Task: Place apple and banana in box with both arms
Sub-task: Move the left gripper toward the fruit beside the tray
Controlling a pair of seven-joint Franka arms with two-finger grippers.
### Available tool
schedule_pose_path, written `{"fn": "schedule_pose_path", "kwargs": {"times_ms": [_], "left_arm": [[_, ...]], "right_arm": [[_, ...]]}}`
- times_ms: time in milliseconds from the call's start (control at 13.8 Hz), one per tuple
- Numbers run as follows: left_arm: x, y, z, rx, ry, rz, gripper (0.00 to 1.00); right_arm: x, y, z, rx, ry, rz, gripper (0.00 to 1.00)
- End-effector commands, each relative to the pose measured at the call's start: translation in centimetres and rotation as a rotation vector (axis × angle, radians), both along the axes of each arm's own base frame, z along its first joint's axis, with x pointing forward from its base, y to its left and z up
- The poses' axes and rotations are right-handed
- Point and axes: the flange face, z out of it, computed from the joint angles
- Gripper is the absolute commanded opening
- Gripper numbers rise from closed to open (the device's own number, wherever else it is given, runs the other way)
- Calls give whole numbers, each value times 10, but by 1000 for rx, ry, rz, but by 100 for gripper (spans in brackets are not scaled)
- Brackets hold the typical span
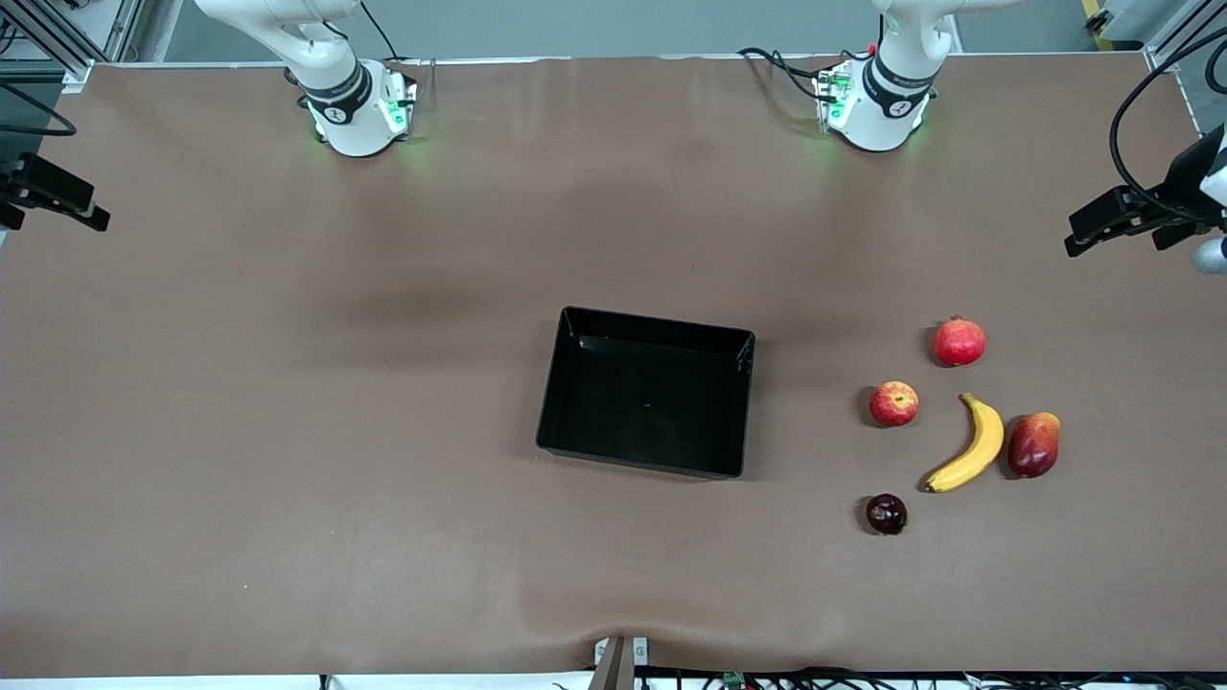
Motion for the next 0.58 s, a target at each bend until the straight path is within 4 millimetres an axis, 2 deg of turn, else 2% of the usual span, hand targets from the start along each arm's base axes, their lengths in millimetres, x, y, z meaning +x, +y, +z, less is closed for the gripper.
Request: {"fn": "schedule_pose_path", "kwargs": {"times_ms": [0, 290, 508], "left_arm": [[5, -1, -1, -14, -7, 4, 100], [14, -3, -13, -14, 5, 2, 100], [16, -3, -14, -17, -1, 2, 100]], "right_arm": [[-2, 1, 6, -10, -18, -1, 100], [-2, 10, 6, -13, -16, 8, 100], [-4, 7, 6, -12, -7, -2, 100]]}}
